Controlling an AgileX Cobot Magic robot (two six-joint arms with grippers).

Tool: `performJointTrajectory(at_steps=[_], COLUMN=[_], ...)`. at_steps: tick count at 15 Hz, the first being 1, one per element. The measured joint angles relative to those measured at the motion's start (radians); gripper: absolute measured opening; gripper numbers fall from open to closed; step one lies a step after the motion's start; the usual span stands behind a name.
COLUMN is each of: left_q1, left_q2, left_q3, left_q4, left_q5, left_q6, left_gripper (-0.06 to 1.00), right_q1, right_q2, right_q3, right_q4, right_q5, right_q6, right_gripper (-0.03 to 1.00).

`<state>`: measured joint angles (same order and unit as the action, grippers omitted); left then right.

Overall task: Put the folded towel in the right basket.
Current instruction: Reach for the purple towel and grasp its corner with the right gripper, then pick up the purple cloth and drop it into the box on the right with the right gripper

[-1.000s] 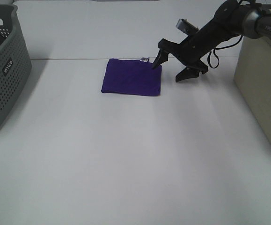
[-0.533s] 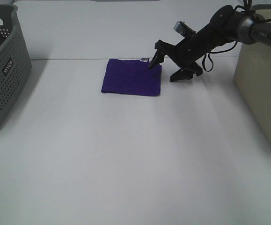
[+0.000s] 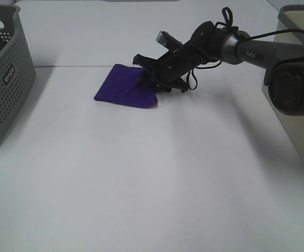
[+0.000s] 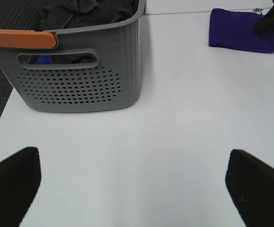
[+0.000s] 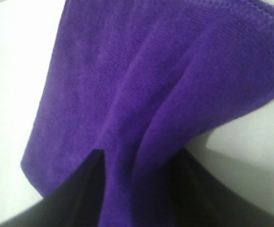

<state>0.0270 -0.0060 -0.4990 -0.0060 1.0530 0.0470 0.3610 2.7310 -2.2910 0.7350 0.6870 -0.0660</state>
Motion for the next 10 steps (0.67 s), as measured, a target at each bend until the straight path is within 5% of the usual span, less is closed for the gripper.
performJointTrajectory(at_steps=[2, 7, 10], left_q1=[0.0, 0.0, 0.0], left_q2=[0.0, 0.0, 0.0], left_q3=[0.0, 0.0, 0.0], left_q4=[0.0, 0.0, 0.0], left_q5=[0.0, 0.0, 0.0], left_q6=[0.0, 0.0, 0.0], left_gripper=[0.99, 0.99, 0.99], right_q1=[0.025, 0.025, 0.025], right_q2=[0.014, 0.009, -0.052], right_q3=[0.0, 0.0, 0.019], right_q4=[-0.014, -0.013, -0.07], right_q5=[-0.043, -0.039, 0.08], right_q6=[0.01, 0.017, 0.0], right_gripper=[0.06, 0.06, 0.06])
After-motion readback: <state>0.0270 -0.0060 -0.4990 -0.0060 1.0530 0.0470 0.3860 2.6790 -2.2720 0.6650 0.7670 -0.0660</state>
